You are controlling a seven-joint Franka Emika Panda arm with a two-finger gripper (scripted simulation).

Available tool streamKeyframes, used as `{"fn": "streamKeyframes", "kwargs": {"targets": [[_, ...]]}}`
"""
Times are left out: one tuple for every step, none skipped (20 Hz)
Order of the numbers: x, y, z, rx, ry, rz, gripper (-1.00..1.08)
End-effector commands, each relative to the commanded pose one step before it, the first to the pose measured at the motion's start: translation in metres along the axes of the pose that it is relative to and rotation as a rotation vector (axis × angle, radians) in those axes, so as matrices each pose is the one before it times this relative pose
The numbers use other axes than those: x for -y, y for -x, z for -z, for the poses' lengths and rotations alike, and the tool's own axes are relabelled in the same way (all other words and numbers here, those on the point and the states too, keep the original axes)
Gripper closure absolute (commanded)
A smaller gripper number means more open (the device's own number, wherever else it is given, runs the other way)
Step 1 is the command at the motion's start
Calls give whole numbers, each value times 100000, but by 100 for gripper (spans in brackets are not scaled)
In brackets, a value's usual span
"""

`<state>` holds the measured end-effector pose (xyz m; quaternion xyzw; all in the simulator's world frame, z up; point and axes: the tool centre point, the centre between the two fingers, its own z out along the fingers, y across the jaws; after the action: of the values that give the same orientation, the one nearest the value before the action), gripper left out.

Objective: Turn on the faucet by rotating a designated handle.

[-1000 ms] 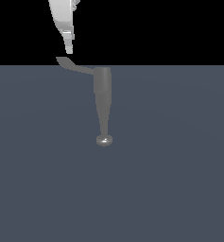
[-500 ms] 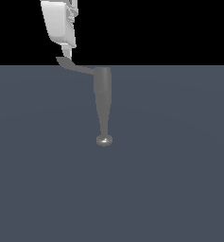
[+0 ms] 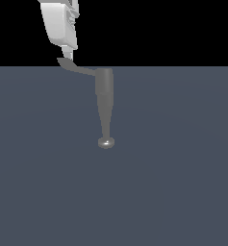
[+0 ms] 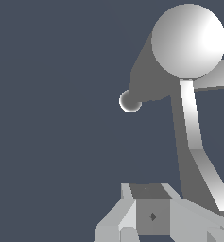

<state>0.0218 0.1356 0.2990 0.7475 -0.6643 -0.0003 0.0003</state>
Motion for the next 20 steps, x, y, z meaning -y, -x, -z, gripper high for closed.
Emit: {"fn": "streamKeyframes", "kwargs": {"targets": [[-660, -7, 20, -8, -45, 14, 108], [-300, -7, -2, 0, 0, 0, 108], [-301, -7, -2, 0, 0, 0, 108], [-303, -7, -2, 0, 0, 0, 108], [-305, -7, -2, 0, 0, 0, 108], [-307, -7, -2, 0, 0, 0, 108], [-308, -7, -2, 0, 0, 0, 108], [-310, -7, -1, 0, 0, 0, 108], [-311, -7, -1, 0, 0, 0, 108], [-313, -7, -1, 0, 0, 0, 108], [-315, -7, -1, 0, 0, 0, 108], [-316, -7, -1, 0, 0, 0, 108], [-318, -7, -1, 0, 0, 0, 108], [-319, -7, -1, 0, 0, 0, 108], [-321, -7, -1, 0, 0, 0, 108], [-322, -7, -1, 0, 0, 0, 108], [-329, -42, 17, 3, -31, -61, 108], [-325, -7, 0, 0, 0, 0, 108], [-326, -7, 0, 0, 0, 0, 108], [-327, -7, 0, 0, 0, 0, 108]]}}
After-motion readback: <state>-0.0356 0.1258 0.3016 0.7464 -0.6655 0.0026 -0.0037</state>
